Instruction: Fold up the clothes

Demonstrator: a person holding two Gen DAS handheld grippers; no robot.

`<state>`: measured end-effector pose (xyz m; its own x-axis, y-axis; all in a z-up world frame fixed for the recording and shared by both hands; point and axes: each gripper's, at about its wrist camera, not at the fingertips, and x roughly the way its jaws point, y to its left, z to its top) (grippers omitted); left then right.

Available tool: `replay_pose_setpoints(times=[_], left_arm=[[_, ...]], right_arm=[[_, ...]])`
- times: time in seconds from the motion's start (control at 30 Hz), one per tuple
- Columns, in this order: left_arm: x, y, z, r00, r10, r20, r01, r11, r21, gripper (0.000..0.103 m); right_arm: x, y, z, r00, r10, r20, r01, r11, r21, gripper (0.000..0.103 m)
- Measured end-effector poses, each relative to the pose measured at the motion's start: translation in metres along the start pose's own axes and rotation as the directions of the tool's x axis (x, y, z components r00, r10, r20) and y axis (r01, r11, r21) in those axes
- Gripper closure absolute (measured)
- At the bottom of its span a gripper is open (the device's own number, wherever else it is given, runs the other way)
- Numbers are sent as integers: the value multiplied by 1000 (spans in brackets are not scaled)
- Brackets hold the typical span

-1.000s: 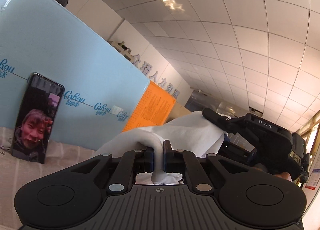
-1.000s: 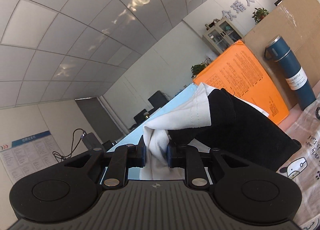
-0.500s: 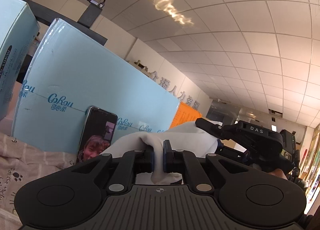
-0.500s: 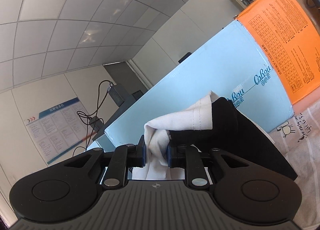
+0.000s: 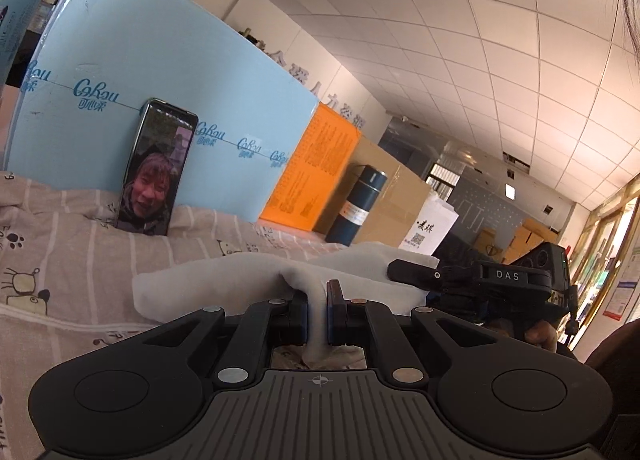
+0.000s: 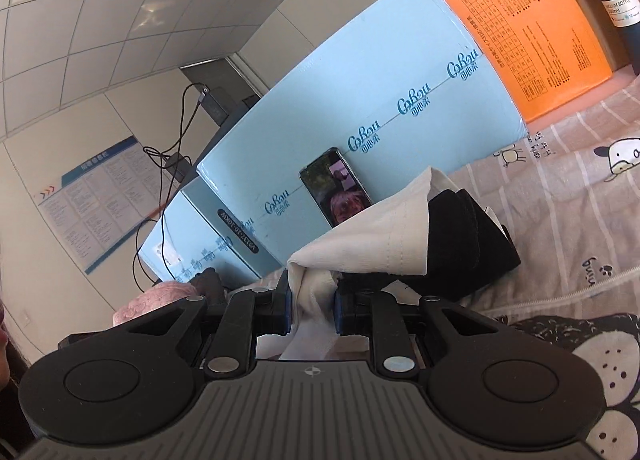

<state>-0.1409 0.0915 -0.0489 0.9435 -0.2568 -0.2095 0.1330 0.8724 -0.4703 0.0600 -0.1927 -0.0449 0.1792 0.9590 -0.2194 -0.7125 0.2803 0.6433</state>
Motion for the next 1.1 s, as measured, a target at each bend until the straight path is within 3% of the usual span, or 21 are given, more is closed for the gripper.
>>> replay_pose_setpoints(times=[0.23, 0.4, 0.43, 0.53, 0.6, 0.7, 0.77, 0.8, 0.87, 0.93, 1.03, 1.1], left_arm=[[-1, -7, -25, 987, 45, -154, -45, 999, 4, 96], [4, -15, -37, 961, 129, -245, -117, 991, 61, 90], [4, -16, -39, 954, 149, -260, -135, 988, 72, 87], [-3, -18, -41, 938, 220, -267, -205, 975, 83, 60], [-12, -20, -41, 929, 268, -255, -251, 963, 98, 42], [-26, -24, -36, 899, 366, -239, -338, 929, 149, 36], [-35, -25, -31, 865, 453, -217, -413, 887, 206, 32], [-40, -27, -29, 842, 501, -202, -453, 858, 242, 30], [-50, -31, -27, 768, 619, -163, -546, 766, 340, 26], [-62, -29, -29, 685, 716, -138, -625, 674, 395, 25], [-87, -24, -30, 572, 809, -138, -721, 576, 386, 25], [-101, -30, -30, 514, 851, -110, -766, 512, 388, 25]], right_arm=[[-15, -9, -36, 989, -48, -137, 49, 999, 3, 86], [-17, -17, -53, 979, -65, -192, 69, 998, 11, 83], [-17, -17, -55, 978, -69, -199, 72, 997, 11, 82], [-19, -17, -61, 973, -75, -220, 75, 997, -6, 72], [-22, -16, -63, 970, -70, -232, 69, 998, -9, 53], [-28, -12, -64, 967, -71, -246, 62, 997, -43, 38], [-33, -9, -61, 965, -75, -252, 60, 996, -67, 35], [-37, -8, -60, 965, -82, -250, 64, 995, -79, 28], [-48, -10, -59, 965, -113, -239, 90, 991, -104, 21], [-59, -14, -58, 963, -144, -229, 120, 986, -115, 21], [-76, -21, -51, 968, -171, -185, 150, 981, -125, 20], [-85, -26, -44, 973, -178, -149, 159, 979, -128, 18]])
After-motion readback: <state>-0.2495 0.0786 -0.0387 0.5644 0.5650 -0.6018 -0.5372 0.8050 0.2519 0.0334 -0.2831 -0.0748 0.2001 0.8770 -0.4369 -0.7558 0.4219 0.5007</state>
